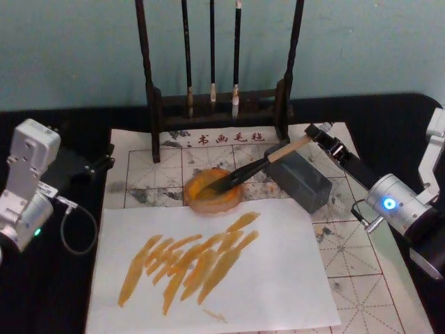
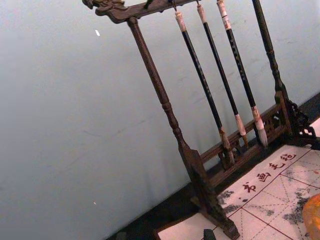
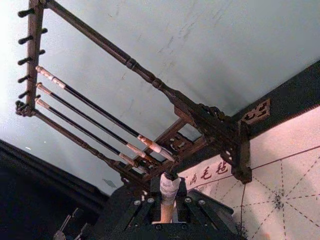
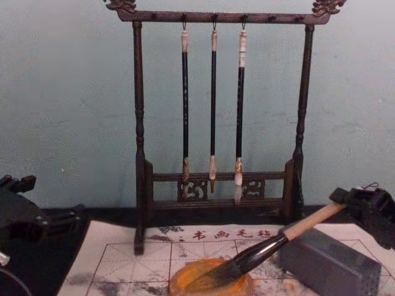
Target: Pick up the brush from the inkstone, write on the paper, then place the brush back to its original position.
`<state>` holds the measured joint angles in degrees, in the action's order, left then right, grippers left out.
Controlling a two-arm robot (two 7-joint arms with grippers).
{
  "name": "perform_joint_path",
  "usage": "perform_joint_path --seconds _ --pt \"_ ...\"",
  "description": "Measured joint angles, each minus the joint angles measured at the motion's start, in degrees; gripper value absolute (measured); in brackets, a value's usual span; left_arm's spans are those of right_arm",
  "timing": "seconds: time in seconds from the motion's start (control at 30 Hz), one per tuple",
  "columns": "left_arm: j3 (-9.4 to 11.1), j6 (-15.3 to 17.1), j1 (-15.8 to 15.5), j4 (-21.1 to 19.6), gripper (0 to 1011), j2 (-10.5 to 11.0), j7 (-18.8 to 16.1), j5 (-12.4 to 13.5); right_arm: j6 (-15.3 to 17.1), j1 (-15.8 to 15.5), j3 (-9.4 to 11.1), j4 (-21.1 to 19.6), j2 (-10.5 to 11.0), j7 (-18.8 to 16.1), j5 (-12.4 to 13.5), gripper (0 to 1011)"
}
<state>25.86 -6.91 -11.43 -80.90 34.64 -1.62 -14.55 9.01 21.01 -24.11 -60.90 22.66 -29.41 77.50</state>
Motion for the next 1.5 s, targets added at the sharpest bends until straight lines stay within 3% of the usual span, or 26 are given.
perform_joint_path --seconds 0.4,1.27,1.5 --pt "0.0 0.0 0.0 0.0 1001 0.0 0.0 0.0 0.0 0.0 0.0 0.0 0.0 0.0 -0.1 201" --pt "0.0 0.0 0.0 0.0 1001 0.0 0.0 0.0 -0.1 0.0 0.0 0.0 0.0 -0.1 -0.1 978" --pt "0.0 0.0 0.0 0.0 1001 0.0 0.0 0.0 -0.1 0.0 0.0 0.0 0.0 -0.1 -0.1 1002"
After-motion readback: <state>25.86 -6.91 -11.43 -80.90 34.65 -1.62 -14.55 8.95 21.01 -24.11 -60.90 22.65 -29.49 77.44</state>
